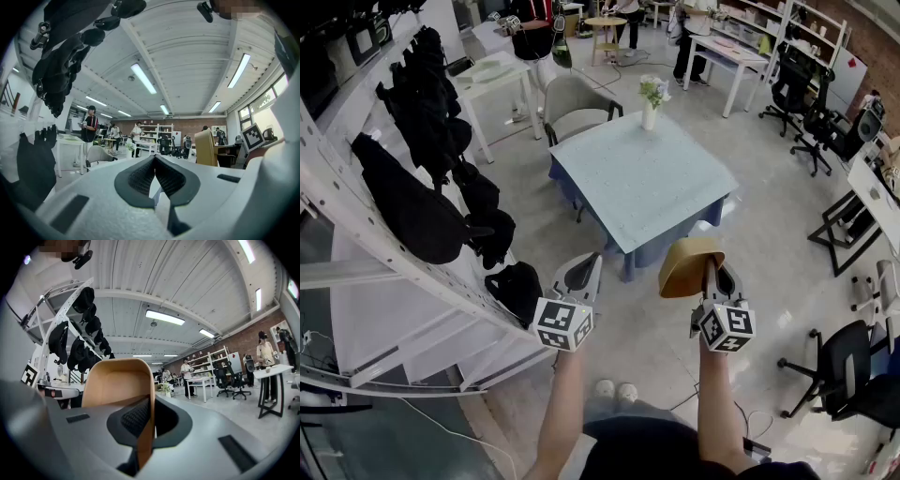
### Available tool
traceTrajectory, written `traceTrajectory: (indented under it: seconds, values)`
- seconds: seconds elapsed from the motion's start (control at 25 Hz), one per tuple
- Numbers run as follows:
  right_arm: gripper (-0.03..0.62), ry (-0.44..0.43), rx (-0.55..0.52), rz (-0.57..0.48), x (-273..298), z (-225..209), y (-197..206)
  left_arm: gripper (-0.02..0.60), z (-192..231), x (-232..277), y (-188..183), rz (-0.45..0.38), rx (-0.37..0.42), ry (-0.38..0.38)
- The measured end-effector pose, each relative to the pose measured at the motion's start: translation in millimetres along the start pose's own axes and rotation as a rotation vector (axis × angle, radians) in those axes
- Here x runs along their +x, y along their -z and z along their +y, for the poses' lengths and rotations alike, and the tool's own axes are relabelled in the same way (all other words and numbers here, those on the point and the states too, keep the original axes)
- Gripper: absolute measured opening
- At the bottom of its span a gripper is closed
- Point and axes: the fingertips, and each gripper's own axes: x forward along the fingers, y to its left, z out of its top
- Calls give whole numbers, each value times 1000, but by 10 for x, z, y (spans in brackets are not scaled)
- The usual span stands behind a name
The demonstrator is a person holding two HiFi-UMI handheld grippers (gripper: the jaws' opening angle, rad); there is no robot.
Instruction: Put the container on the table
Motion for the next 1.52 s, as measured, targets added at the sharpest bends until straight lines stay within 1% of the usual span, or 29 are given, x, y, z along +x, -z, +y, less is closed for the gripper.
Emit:
traceTrajectory:
  seconds: [0.56, 0.96, 1.16, 1.32, 1.44, 1.52]
  values:
    - [0, 8, -1, 6, -28, -35, -3, 2, -37, 17, 6, 4, -3, 7]
    - [0, 8, 16, -2, -52, -14, 37, 2, -39, 56, 90, 18, -13, 34]
    - [0, 11, 22, 6, 25, 47, 76, 2, 53, 106, 91, 17, -17, 49]
    - [0, 34, 30, 14, 103, 51, 134, 2, 158, 158, 92, 13, -17, 63]
    - [0, 39, 29, 16, 151, 96, 167, 2, 234, 179, 109, 1, -33, 70]
    - [0, 44, 32, 14, 172, 116, 184, 2, 244, 207, 160, 9, -37, 82]
